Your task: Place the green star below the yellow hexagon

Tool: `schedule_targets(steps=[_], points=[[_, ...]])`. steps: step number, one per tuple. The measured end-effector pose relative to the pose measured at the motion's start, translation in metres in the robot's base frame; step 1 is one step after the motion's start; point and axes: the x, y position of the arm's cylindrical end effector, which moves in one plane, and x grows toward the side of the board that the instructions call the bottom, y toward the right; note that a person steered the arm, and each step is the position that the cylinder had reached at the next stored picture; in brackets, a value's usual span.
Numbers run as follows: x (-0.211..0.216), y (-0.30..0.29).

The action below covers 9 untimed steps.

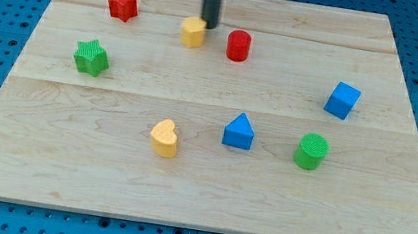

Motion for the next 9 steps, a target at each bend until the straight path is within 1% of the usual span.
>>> schedule_targets(steps=[1, 2, 3, 5, 6, 7, 8, 9], points=[[0.018, -0.042], [0.048, -0.086], [0.034, -0.090], [0.098, -0.144], [0.087, -0.168], [0.121, -0.181], [0.132, -0.112], [0.132, -0.014]])
